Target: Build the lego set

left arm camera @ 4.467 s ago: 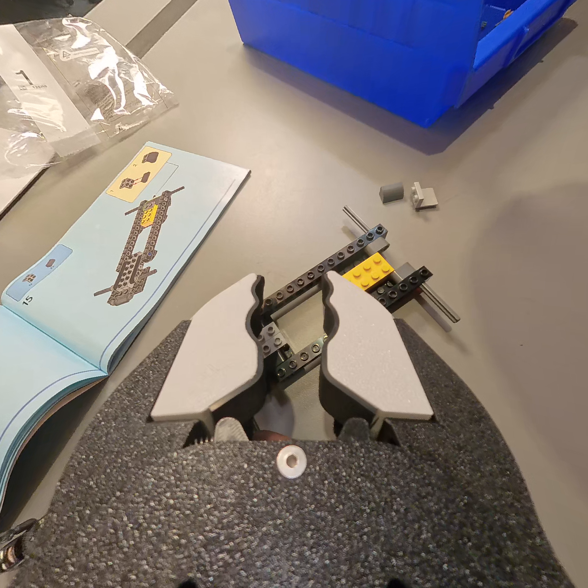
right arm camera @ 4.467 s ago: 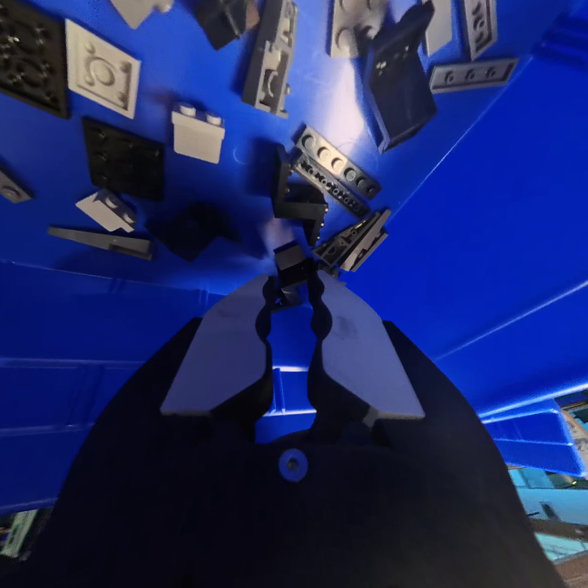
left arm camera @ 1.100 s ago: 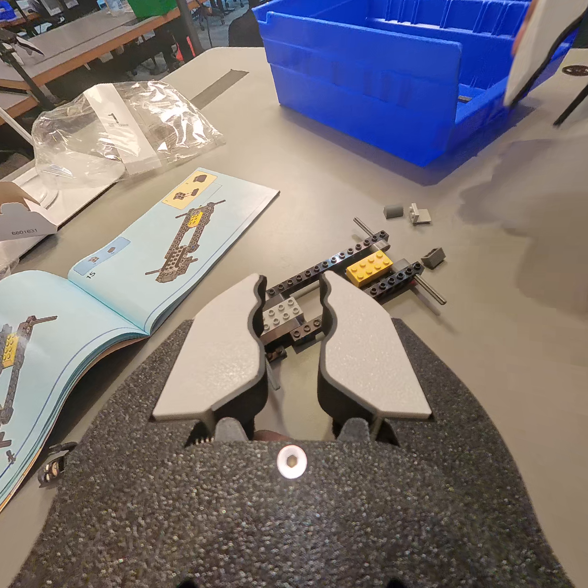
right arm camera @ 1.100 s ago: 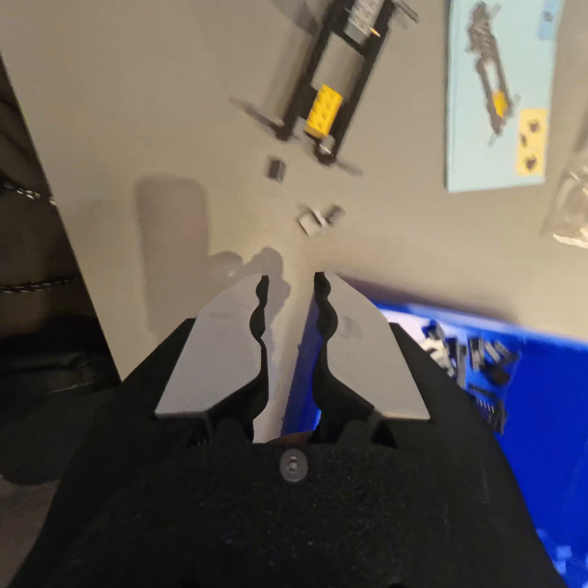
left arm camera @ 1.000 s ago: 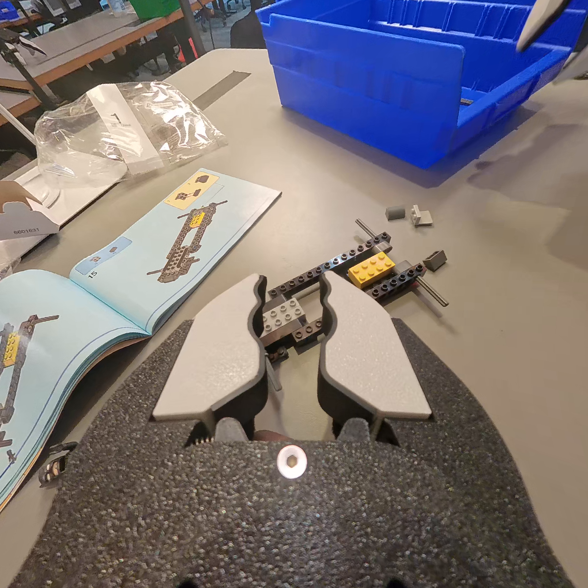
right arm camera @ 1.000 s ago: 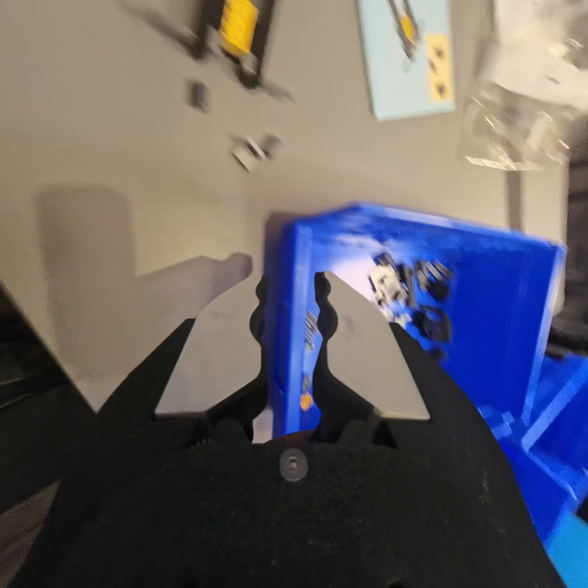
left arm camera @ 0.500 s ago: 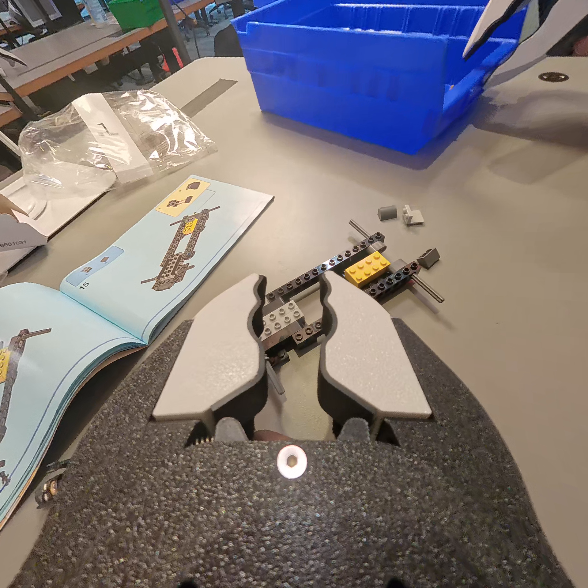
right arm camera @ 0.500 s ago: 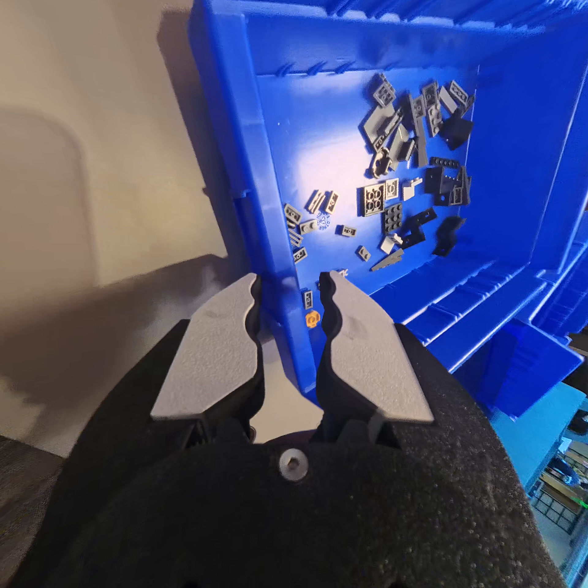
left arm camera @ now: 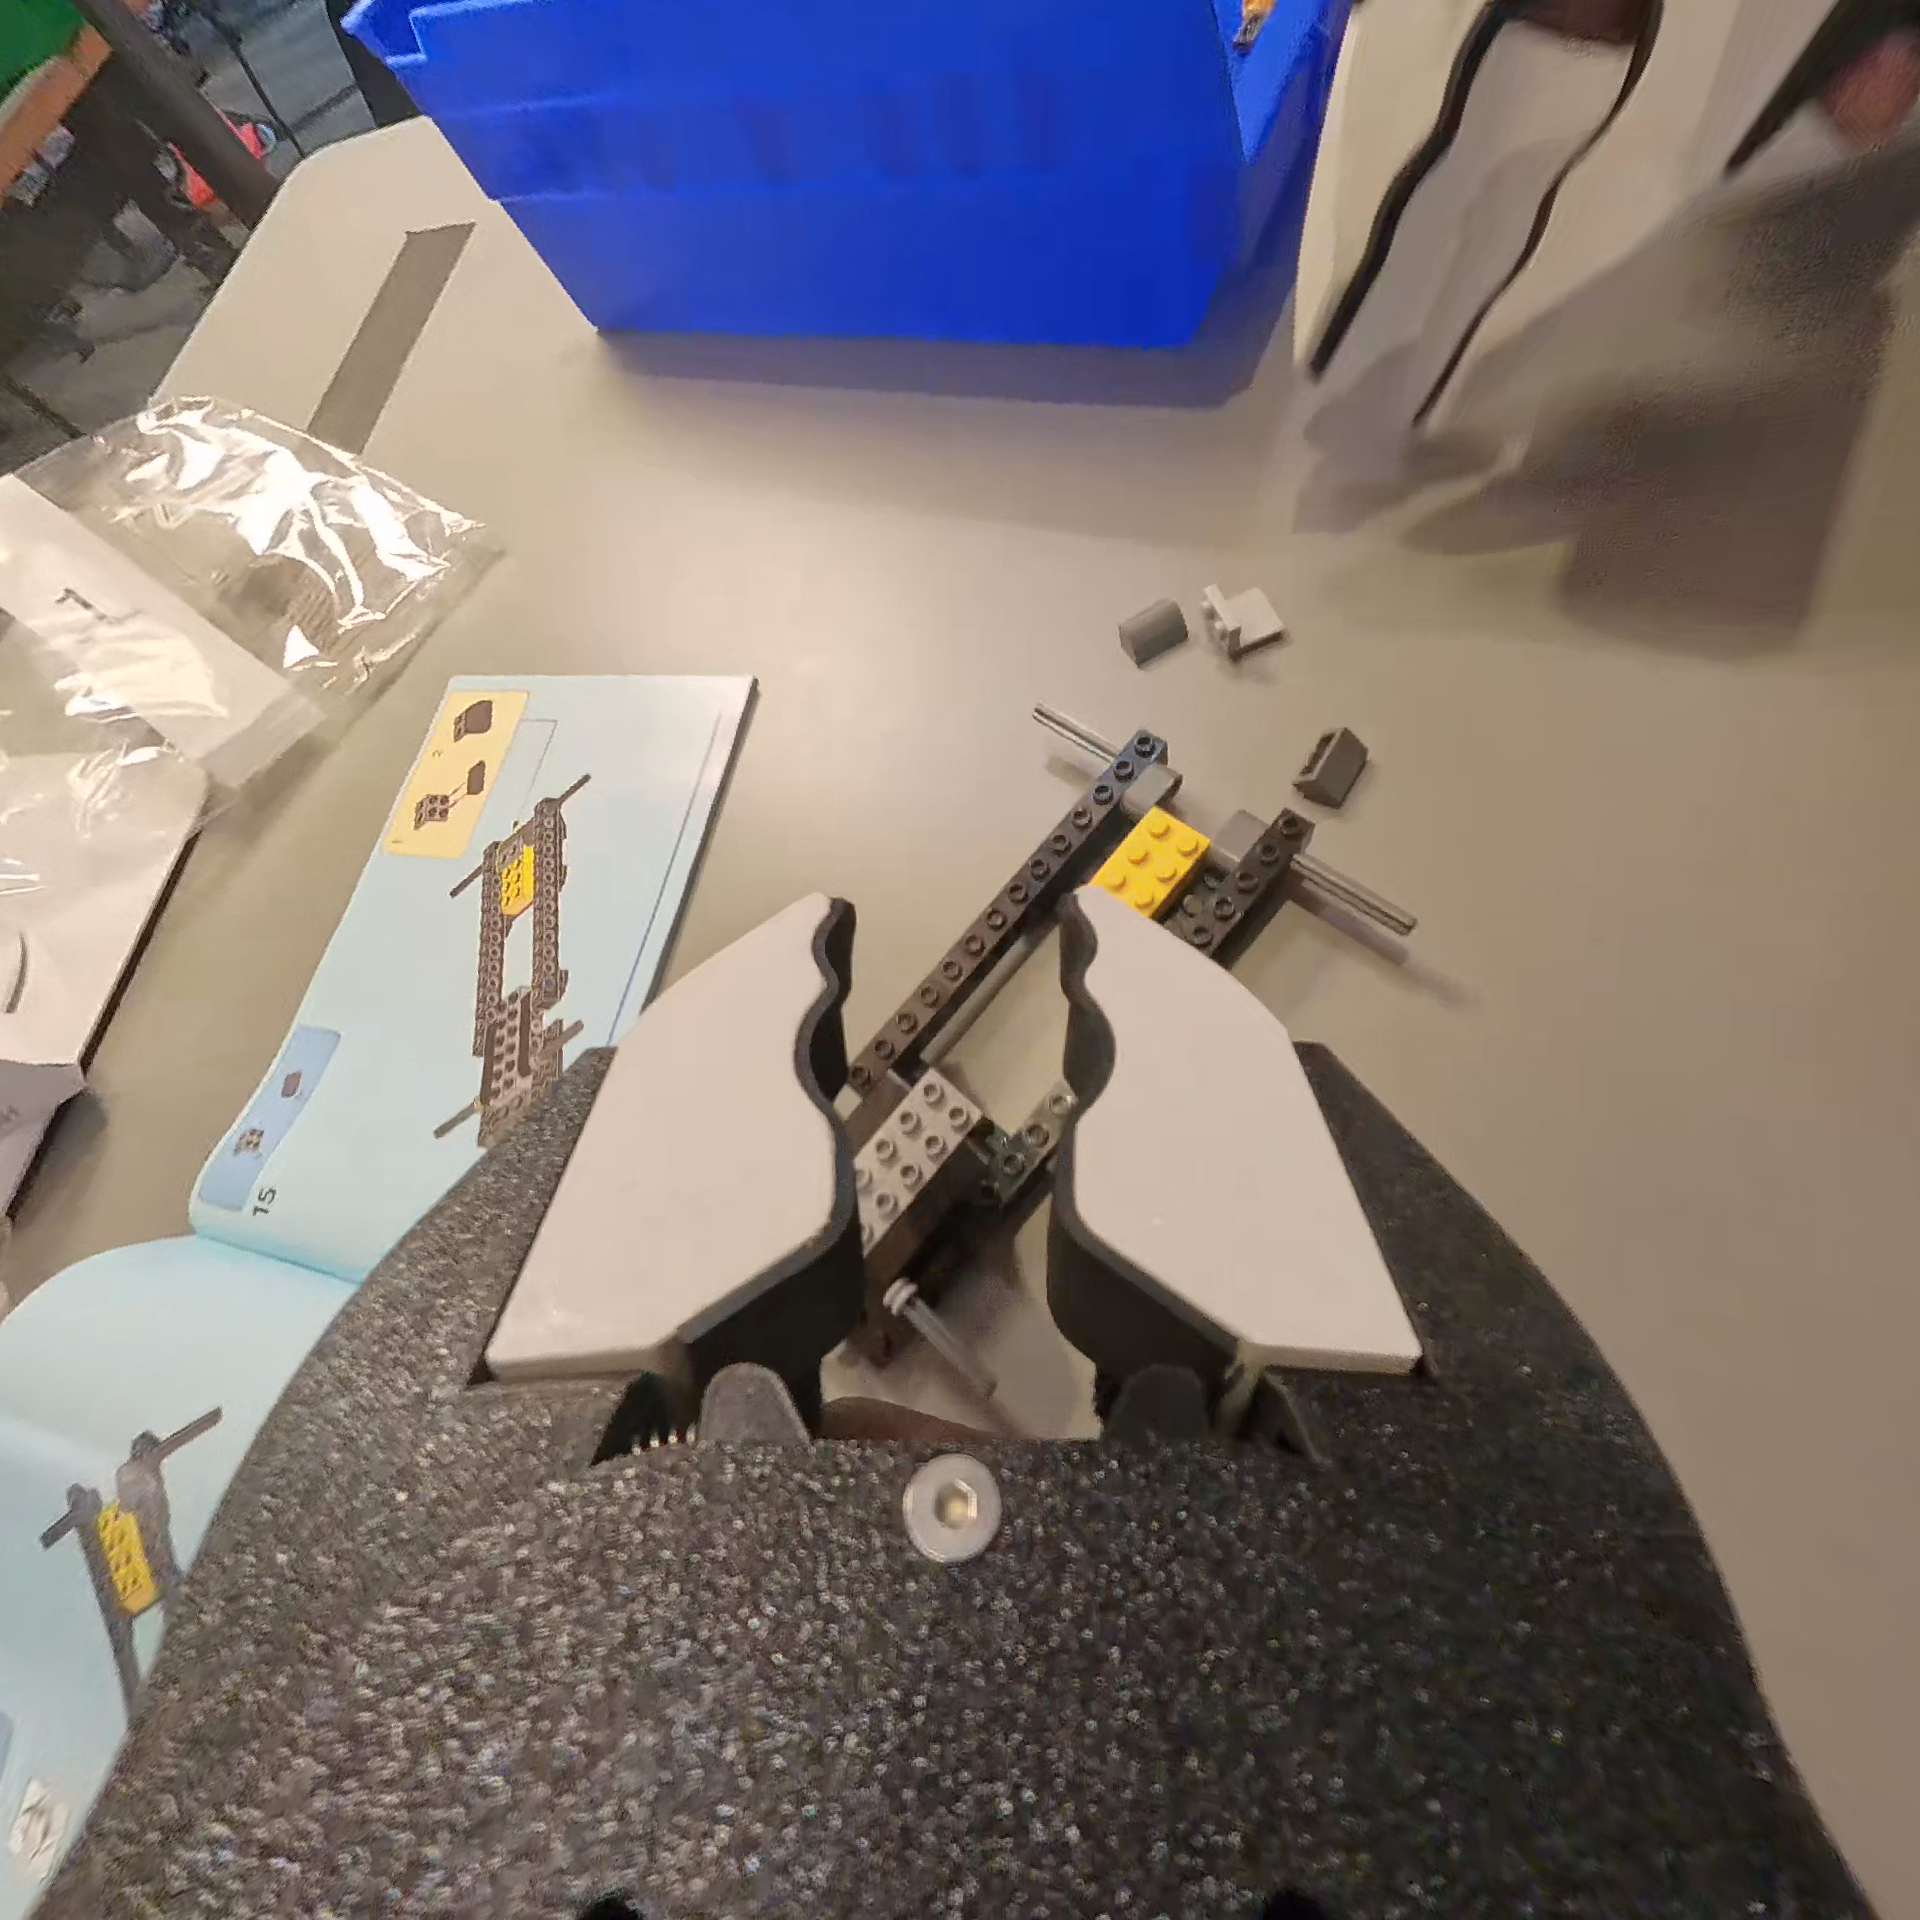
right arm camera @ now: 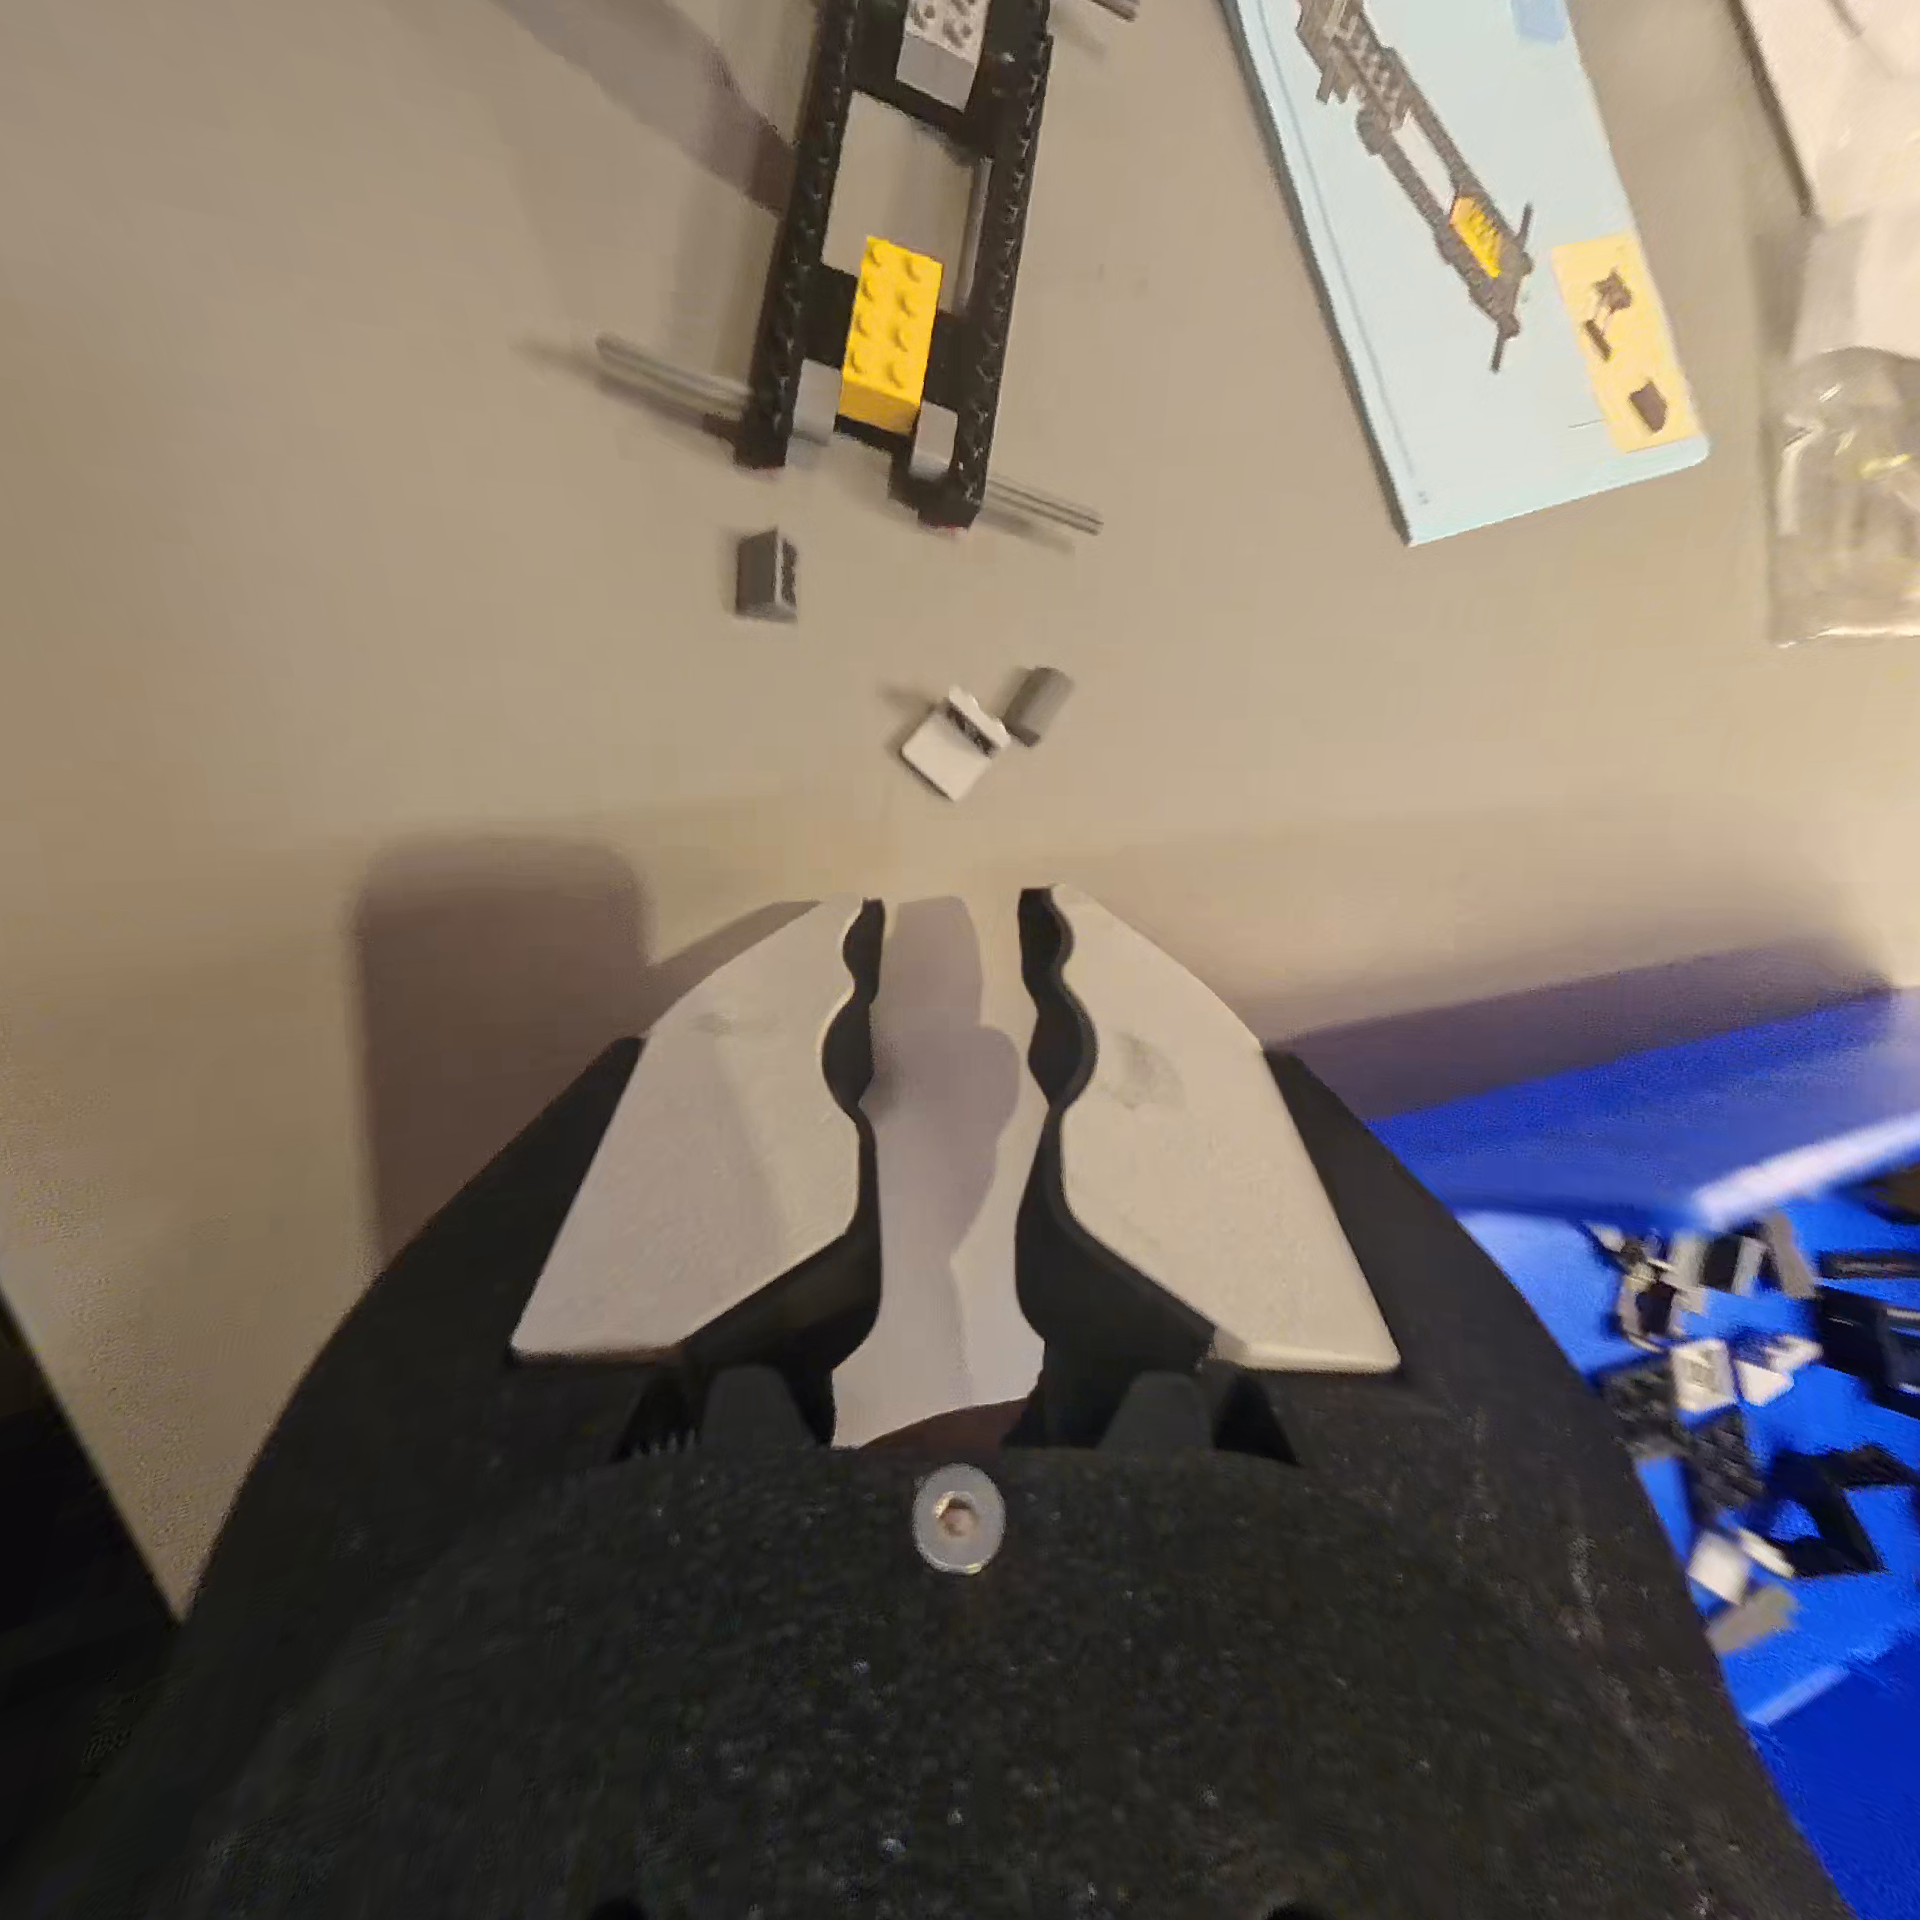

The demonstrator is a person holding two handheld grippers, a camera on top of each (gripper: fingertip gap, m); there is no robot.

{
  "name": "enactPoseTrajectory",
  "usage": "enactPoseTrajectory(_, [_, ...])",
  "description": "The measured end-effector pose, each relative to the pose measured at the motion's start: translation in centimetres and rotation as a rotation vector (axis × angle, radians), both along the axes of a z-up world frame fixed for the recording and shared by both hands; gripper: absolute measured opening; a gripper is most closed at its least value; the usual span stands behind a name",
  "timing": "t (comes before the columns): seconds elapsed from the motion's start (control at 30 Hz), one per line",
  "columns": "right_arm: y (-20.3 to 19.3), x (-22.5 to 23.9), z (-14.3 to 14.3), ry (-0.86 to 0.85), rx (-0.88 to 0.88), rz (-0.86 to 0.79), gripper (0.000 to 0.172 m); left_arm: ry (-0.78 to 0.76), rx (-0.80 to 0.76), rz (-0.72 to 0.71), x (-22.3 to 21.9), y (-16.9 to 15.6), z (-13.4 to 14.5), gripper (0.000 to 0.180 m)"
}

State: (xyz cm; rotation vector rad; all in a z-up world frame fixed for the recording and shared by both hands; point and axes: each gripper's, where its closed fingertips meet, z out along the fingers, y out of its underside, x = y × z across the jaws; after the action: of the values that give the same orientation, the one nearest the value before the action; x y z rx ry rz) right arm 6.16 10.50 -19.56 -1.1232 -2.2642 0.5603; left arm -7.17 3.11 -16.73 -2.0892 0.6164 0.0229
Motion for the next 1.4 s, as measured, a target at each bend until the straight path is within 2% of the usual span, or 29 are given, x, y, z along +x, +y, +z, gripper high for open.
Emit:
enactPoseTrajectory(0.23, [-1.2, -3.4, -2.0, -0.053, -0.188, -0.183, 0.026, -0.048, 0.123, 0.078, 0.0, 0.6, 0.4, 0.037])
enactPoseTrajectory(0.37, [-1.1, -4.3, -2.9, -0.068, -0.184, -0.237, 0.026, -0.077, 0.178, 0.118, -0.3, 0.3, 1.0, 0.034])
enactPoseTrajectory(0.63, [-1.8, -4.3, -3.1, -0.066, -0.163, -0.198, 0.002, -0.104, 0.163, 0.105, 0.1, 0.2, 0.4, 0.034])
enactPoseTrajectory(0.87, [-2.0, -4.3, -2.9, -0.033, -0.160, -0.130, 0.000, -0.109, 0.144, 0.091, 0.8, 0.2, 0.0, 0.034])
enactPoseTrajectory(1.0, [-2.2, -4.6, -2.3, 0.045, -0.116, -0.081, 0.000, -0.151, 0.145, 0.083, 1.3, 0.3, 0.2, 0.034])
enactPoseTrajectory(1.13, [-2.3, -5.7, -1.2, 0.194, -0.043, -0.035, 0.001, -0.220, 0.122, 0.057, 2.3, 0.3, 0.3, 0.034])
enactPoseTrajectory(1.4, [-3.1, -7.6, 1.5, 0.421, -0.023, -0.061, 0.000, -0.412, 0.002, 0.051, 4.8, 0.7, -0.2, 0.033])
